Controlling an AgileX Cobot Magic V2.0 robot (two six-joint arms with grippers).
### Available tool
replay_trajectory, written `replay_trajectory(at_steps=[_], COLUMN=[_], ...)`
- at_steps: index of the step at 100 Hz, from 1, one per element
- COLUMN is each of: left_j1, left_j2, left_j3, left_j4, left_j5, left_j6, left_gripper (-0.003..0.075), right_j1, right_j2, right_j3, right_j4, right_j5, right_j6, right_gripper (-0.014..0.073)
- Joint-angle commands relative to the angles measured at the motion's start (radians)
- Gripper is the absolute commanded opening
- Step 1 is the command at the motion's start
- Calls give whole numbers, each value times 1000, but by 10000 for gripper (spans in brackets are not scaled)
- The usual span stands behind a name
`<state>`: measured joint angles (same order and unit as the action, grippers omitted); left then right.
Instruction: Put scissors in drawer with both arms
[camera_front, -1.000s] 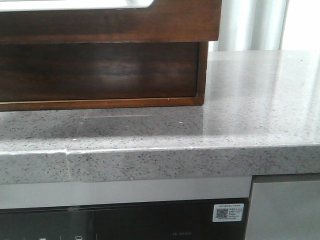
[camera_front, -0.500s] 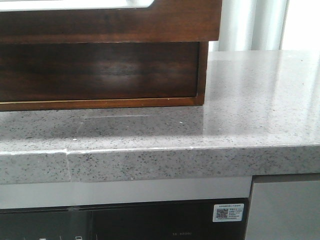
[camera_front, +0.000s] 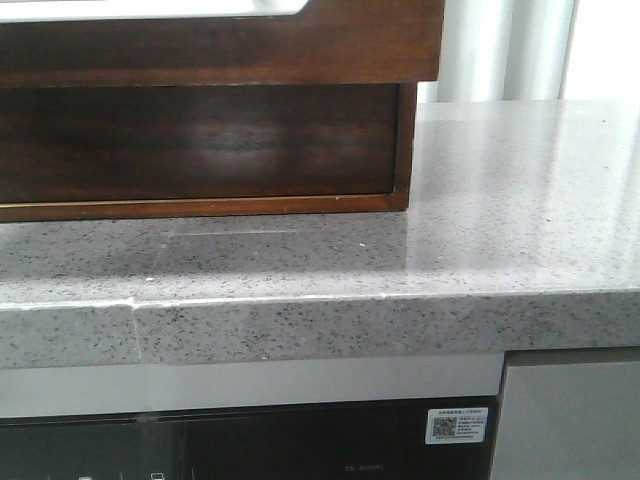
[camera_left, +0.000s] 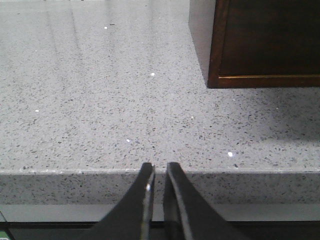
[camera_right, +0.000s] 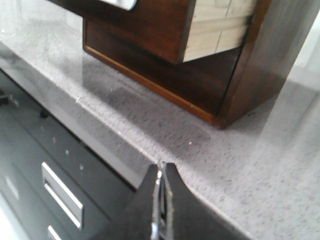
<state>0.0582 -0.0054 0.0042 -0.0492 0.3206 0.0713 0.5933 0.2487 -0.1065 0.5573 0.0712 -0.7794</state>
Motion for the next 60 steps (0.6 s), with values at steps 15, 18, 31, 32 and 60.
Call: replay_trajectory(at_steps=[15,18,31,32,60], left_j1=[0,0,0,0,0], left_j2=[-35,-35,-35,-35,-33], left_j3=[15,15,15,15,15], left_j4=[-10,-10,-10,-10,-10], left_j5=[-62,-62,-62,-62,-63], left_j6=[1,1,1,1,1], left_gripper=[3,4,3,4,4], right_j1=[-84,-105,-184,-194,-439], right_j2=[6,5,-39,-42,-211], right_j3=[-26,-26,-20,-20,138], right_j4=[-365,-448,-700,-706,-729], right_j5=[-119,-117,-111,-115,-150], right_j6=[379,493,754,767,921], right_gripper=[-116,-116,-116,-116,-116])
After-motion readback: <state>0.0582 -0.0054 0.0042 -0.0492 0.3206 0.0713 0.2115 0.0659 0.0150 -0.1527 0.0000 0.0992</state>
